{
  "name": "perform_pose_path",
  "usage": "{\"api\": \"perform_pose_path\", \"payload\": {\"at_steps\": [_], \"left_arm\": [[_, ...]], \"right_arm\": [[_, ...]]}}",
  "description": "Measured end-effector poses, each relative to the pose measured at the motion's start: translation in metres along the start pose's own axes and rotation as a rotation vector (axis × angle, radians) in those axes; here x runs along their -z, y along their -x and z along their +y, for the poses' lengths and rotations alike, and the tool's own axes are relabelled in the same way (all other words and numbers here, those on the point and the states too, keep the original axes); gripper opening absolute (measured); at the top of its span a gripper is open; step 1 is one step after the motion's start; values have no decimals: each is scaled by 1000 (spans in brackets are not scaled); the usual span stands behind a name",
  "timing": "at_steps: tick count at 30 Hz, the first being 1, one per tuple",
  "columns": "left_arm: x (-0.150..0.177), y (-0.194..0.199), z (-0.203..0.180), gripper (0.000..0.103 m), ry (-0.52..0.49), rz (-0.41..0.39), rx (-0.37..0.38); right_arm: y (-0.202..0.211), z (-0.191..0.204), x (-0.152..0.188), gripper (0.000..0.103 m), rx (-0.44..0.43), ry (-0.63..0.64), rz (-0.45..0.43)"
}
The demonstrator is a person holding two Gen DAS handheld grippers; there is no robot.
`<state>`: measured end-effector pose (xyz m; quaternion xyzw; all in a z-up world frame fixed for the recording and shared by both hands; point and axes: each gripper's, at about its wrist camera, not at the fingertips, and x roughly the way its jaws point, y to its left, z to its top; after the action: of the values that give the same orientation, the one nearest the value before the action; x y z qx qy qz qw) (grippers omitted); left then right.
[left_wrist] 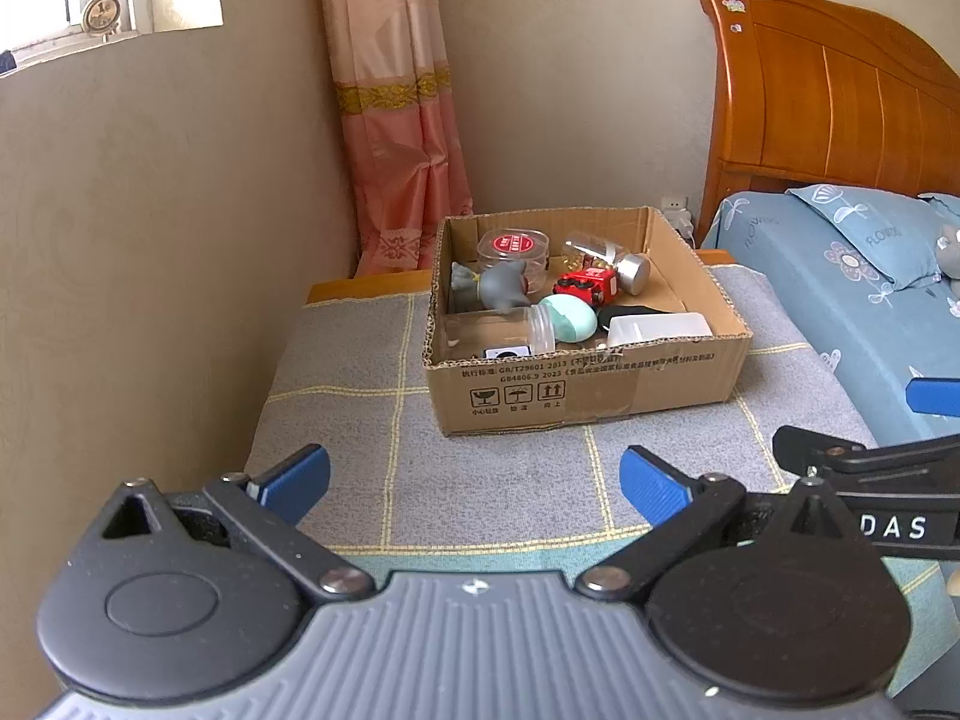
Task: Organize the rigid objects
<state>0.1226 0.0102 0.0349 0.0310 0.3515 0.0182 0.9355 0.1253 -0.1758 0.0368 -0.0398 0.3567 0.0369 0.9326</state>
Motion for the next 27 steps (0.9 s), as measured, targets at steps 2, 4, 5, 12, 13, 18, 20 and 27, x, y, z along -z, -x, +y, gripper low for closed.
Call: {"api": "perform_pose_path", "payload": {"at_steps": [2, 4, 5, 12, 13, 18, 20, 27], "left_arm": [[0, 0, 0, 102, 0, 1, -1], [0, 0, 0, 102, -1, 2, -2], [0, 0, 0, 102, -2, 2, -3], [1, 1, -1, 102, -3, 0, -7], [1, 1, -1, 102, -3, 0, -8], [1, 3, -2, 102, -5, -4, -15], [0, 3, -3, 102, -4, -5, -16], [0, 3, -3, 102, -4, -5, -17]], "right_arm": [[0, 0, 0, 103, 0, 0, 0], [0, 0, 0, 103, 0, -1, 1], [0, 0, 0, 103, -1, -2, 1], [0, -1, 1, 103, 0, -3, -2], [0, -1, 1, 103, 0, -3, -2], [0, -1, 1, 103, 1, -2, -2], [0, -1, 1, 103, 1, -2, -3], [0, -2, 1, 103, -1, -4, -3]]}}
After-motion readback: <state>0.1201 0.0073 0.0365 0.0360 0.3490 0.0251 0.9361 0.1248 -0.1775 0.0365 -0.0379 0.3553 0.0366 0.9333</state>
